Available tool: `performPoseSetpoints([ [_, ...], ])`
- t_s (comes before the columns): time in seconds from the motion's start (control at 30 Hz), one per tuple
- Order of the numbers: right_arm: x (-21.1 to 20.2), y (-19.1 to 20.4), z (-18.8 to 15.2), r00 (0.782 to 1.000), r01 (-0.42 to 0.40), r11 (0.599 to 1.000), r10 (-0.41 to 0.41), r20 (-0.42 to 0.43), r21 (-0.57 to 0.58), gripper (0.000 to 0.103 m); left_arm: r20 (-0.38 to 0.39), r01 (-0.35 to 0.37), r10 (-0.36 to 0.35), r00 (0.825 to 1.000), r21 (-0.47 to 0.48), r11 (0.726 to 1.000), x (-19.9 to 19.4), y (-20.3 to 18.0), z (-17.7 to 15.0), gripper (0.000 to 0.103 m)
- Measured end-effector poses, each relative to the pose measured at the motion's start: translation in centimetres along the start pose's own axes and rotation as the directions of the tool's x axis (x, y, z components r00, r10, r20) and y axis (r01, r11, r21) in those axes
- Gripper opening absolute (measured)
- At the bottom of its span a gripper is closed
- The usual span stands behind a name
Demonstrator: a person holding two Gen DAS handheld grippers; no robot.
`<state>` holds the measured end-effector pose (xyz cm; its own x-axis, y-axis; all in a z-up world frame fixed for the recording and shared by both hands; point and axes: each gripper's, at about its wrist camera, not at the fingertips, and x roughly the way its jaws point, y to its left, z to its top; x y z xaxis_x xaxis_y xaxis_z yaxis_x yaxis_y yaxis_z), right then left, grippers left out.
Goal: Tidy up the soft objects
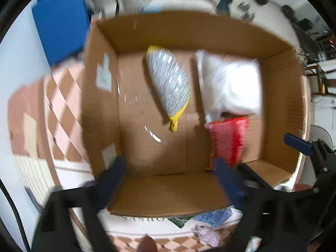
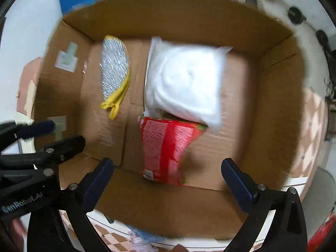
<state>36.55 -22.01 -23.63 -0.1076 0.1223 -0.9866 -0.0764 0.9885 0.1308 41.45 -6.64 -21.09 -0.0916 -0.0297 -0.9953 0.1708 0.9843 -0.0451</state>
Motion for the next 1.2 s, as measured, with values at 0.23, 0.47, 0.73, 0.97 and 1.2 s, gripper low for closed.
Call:
performPoseSetpoints([
  [0.23,-7.2,-1.8,-8.8,0.982,-0.022,0.999,0.014,0.188,0.043,0.103,0.206,-0.142,0.119,0.971,0.098,0.985,-5.1,-1.7,-8.7,0.099],
  [0.47,-0.7,1.2,-20.5,0.998,-0.019,0.999,0.017,0.055,0.032,0.103,0.142,-0.297,0.283,0.948,0.084,0.951,2.0,-0.3,-20.0,0.099],
  [0.73,9.6,6.3,-27.0,0.987,-0.097,0.993,0.103,-0.119,0.062,0.098,0.002,-0.338,0.341,0.940,0.143,0.930,8.3,1.5,-25.2,0.099],
  [0.97,12.8,8.1,-28.5,0.984,-0.003,1.000,0.003,-0.177,-0.002,0.052,-0.015,-0.298,0.311,0.950,0.252,0.921,9.2,0.6,-22.5,0.099],
  [1.2,11.9,3.2,-30.7,0.988,0.015,0.990,0.008,-0.155,0.142,0.046,-0.021,-0.224,0.248,0.969,0.358,0.906,11.0,-3.5,-18.0,0.099],
])
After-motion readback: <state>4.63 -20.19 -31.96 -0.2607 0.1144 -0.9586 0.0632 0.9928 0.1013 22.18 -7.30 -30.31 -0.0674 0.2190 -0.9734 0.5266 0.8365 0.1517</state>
